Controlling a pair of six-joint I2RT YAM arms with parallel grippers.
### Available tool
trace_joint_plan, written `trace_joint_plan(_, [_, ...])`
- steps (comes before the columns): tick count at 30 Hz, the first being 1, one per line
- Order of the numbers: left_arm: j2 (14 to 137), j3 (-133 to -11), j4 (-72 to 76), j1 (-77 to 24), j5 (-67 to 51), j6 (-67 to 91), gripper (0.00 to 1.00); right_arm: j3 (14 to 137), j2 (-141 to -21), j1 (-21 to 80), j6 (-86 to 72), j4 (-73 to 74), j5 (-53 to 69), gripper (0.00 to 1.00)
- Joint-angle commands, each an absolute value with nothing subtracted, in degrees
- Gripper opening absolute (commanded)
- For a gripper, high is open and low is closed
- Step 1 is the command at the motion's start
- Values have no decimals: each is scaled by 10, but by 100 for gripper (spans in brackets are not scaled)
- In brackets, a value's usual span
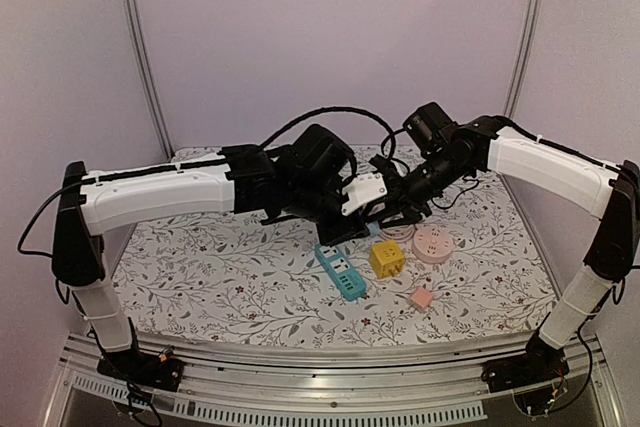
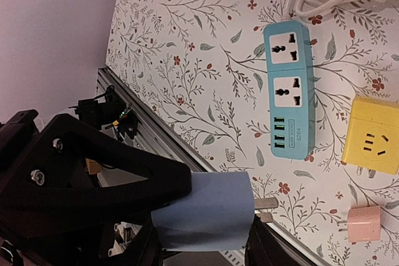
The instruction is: Insert the plug
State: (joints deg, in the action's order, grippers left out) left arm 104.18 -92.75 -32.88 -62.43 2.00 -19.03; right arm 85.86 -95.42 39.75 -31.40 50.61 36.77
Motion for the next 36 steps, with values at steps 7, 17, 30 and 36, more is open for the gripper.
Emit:
trace_joint_plan(7, [1032,-956,-380,-628,24,-155,0,855,-925,401,-317,532,271,87])
trace_joint_plan(17, [1012,-948,-430,-580,-37,-64,0,812,-852,327,-324,554,138,99])
trace_joint_plan(30, [1062,-1004,-572,-474,-281,106,0,795,-840,264,-264,536,184,98])
trace_joint_plan(36, [1115,-1057,-659,-475,-135,77,0,812,-859,264,-270,552,166,98])
